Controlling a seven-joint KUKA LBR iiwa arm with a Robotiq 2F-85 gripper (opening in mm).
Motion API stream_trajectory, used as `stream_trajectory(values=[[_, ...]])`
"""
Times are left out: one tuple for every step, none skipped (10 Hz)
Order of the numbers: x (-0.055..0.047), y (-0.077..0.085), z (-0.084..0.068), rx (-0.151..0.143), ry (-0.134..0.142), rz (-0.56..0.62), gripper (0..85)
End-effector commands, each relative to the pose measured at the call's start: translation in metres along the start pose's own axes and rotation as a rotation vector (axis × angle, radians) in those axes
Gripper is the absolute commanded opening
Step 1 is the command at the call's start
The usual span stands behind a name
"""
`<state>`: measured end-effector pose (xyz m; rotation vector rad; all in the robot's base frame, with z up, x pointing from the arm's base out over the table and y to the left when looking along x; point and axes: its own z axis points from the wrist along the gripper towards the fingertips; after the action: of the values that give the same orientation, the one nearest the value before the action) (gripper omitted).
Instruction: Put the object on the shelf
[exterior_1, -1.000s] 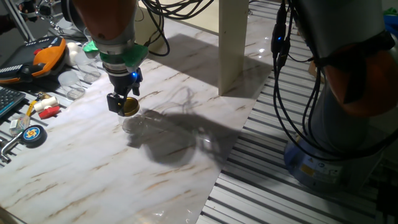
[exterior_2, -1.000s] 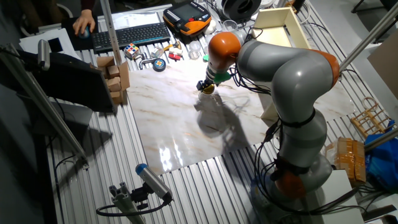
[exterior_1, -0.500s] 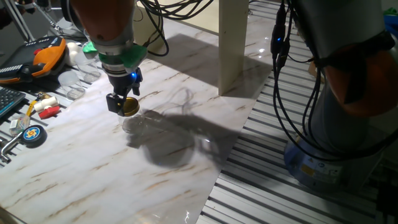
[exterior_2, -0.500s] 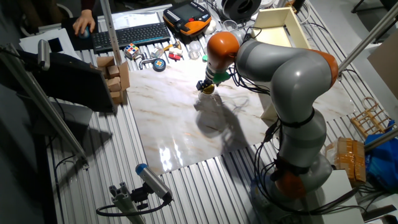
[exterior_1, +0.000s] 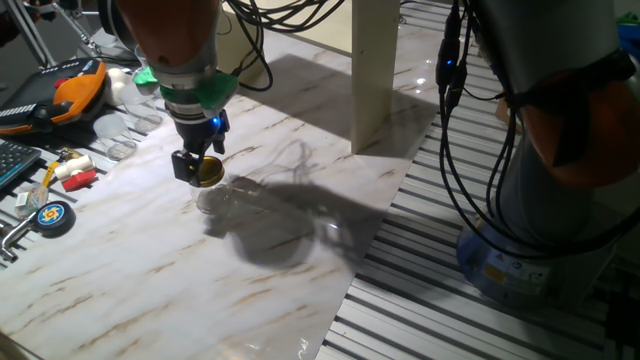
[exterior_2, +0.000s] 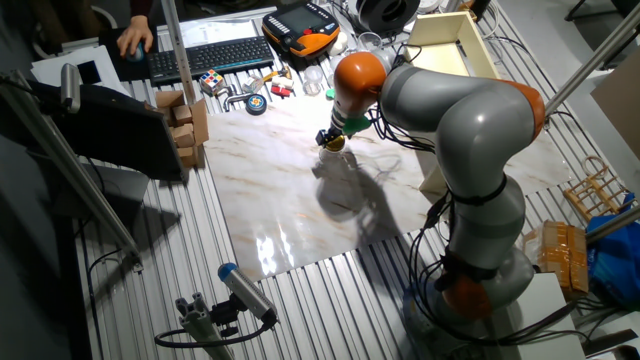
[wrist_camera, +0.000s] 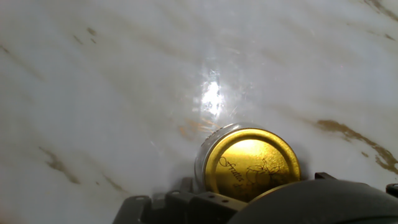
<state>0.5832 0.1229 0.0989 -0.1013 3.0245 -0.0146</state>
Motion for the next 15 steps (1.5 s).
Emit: stream_trajectory(values=[[0.0,0.0,0.002,-0.002,0.0,0.0,85.0],[0.0,0.0,0.004,-0.005,0.001,-0.002,85.0],[-0.001,0.0,0.007,-0.006,0.003,-0.002,85.0],[-0.001,0.0,0.011,-0.008,0.003,-0.004,85.0],[-0.001,-0.001,0.013,-0.011,0.003,-0.005,85.0],[-0.001,-0.001,0.012,-0.011,0.003,-0.005,85.0],[-0.001,-0.001,0.01,-0.01,0.006,-0.005,85.0],[-0.001,-0.001,0.01,-0.01,0.009,-0.008,68.0],[-0.001,0.0,0.011,-0.01,0.01,-0.011,68.0],[-0.001,0.0,0.011,-0.01,0.012,-0.014,68.0],[-0.001,0.0,0.011,-0.01,0.015,-0.019,68.0],[-0.001,0.0,0.011,-0.017,0.02,-0.021,51.0],[-0.001,0.0,0.01,-0.028,0.032,-0.023,17.0],[-0.001,0.0,0.01,-0.043,0.04,-0.018,0.0],[-0.001,0.0,0.009,-0.038,0.039,-0.015,0.0]])
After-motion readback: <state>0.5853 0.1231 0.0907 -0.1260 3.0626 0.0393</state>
